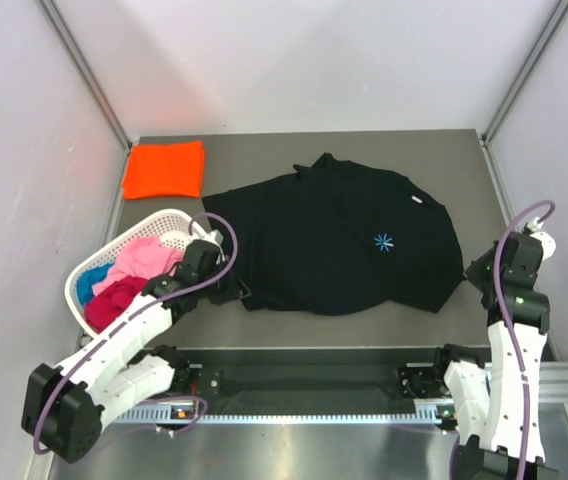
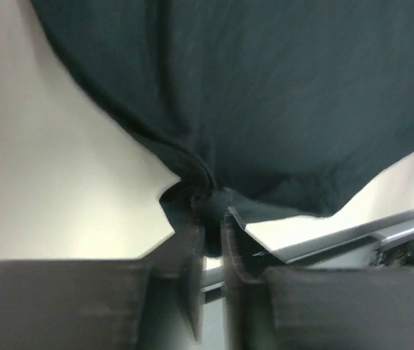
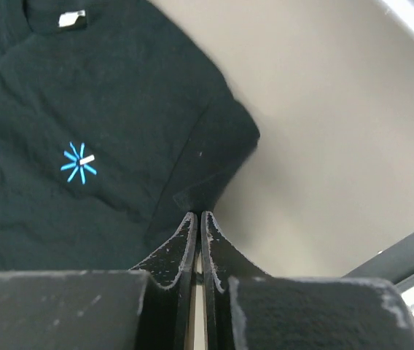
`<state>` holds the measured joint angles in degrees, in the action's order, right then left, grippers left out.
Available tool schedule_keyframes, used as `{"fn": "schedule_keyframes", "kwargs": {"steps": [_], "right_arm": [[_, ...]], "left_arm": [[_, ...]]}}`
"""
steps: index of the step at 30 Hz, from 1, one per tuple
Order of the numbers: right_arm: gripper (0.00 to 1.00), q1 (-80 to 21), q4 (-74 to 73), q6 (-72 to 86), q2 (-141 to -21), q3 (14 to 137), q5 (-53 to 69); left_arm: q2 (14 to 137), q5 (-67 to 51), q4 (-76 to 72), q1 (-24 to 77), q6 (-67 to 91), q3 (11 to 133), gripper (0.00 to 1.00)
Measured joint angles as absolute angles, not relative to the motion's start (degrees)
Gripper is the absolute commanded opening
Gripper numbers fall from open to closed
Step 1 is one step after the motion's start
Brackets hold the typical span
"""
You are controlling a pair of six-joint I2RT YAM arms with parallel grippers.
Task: Fold and stack the t-shirts
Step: Flatten the tshirt out
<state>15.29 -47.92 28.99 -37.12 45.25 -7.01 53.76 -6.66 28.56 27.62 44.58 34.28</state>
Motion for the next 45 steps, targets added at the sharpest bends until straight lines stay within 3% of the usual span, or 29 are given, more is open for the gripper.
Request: {"fn": "schedule_keyframes", "kwargs": {"steps": [3, 9, 15, 26, 32, 35, 45], "right_arm": [[0.00, 15.29, -47.94, 29.74, -35.70, 43.22, -5.72], [0.00, 15.29, -47.99, 32.25, -32.80, 39.03, -2.15], [0.00, 15.29, -46.92, 33.61, -31.79, 38.94, 1.58], [0.00, 15.29, -42.33, 34.72, -32.71, 36.36, 7.42], [0.00, 15.29, -41.08, 35.75, -32.69, 35.29, 9.72], [0.00, 15.29, -40.27, 36.05, -32.69, 35.29, 10.66], [0.00, 15.29, -38.54, 36.23, -32.69, 35.29, 11.77]], "left_arm": [[52.93, -5.63, 29.56, 29.45, 45.06, 32.36, 0.43], [53.17, 0.80, 32.25, 31.86, 45.04, 32.69, 0.50], [56.23, 7.49, 38.37, 37.04, 49.56, 35.70, 0.53], [57.78, 23.77, 54.72, 40.40, 65.12, 55.68, 0.52], [59.29, 23.07, 60.82, 40.49, 81.52, 55.81, 0.57], [61.19, 21.17, 62.15, 40.49, 88.40, 55.81, 0.66], [70.15, 17.89, 62.17, 40.34, 101.32, 55.86, 0.64]]}}
